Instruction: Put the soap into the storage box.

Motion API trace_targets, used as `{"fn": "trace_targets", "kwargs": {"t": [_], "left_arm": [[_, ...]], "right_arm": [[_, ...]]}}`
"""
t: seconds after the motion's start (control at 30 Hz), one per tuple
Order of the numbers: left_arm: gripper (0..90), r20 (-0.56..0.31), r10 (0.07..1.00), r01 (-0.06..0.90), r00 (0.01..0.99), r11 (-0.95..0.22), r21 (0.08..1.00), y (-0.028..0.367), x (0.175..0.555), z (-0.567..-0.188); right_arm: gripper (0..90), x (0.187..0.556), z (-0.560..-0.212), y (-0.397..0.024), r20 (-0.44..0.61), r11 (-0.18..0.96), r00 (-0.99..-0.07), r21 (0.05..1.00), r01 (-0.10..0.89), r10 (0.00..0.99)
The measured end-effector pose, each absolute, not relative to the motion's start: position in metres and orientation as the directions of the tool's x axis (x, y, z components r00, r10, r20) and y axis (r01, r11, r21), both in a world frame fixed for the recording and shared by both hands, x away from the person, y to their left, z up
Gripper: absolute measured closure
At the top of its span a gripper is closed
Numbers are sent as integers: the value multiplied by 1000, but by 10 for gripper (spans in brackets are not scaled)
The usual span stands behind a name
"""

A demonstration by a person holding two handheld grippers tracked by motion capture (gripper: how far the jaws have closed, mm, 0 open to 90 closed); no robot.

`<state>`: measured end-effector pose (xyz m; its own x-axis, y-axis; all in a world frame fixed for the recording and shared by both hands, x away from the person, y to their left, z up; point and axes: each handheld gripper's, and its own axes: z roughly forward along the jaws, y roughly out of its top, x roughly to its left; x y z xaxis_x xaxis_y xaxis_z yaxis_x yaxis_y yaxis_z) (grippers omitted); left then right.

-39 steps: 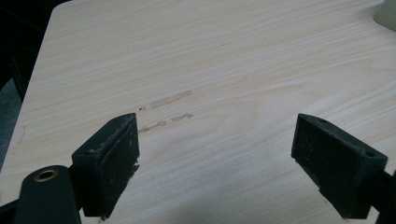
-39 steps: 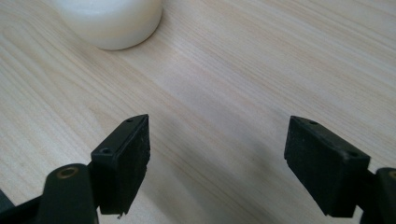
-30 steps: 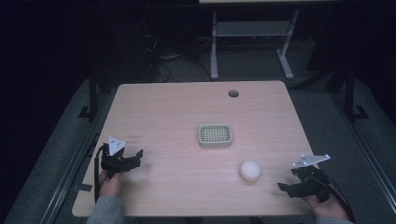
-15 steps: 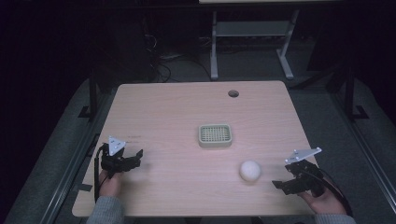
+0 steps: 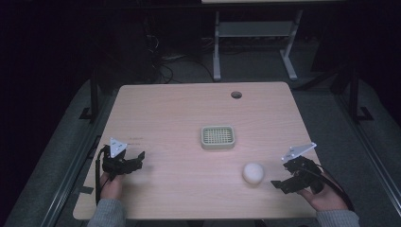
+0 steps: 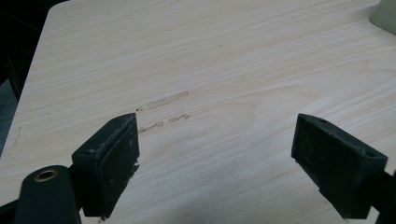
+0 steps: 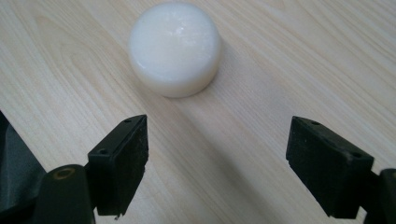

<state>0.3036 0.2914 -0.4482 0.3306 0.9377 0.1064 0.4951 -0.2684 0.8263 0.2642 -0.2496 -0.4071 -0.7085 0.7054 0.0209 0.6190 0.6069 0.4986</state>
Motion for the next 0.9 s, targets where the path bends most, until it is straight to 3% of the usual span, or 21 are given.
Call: {"fn": "trace_targets", "kwargs": {"t": [0.9], "left_arm": [[149, 102, 938, 494, 330, -264, 828, 291, 303, -448]], "right_arm": [[192, 279, -394, -224, 7, 687, -768, 443, 576, 640]]}}
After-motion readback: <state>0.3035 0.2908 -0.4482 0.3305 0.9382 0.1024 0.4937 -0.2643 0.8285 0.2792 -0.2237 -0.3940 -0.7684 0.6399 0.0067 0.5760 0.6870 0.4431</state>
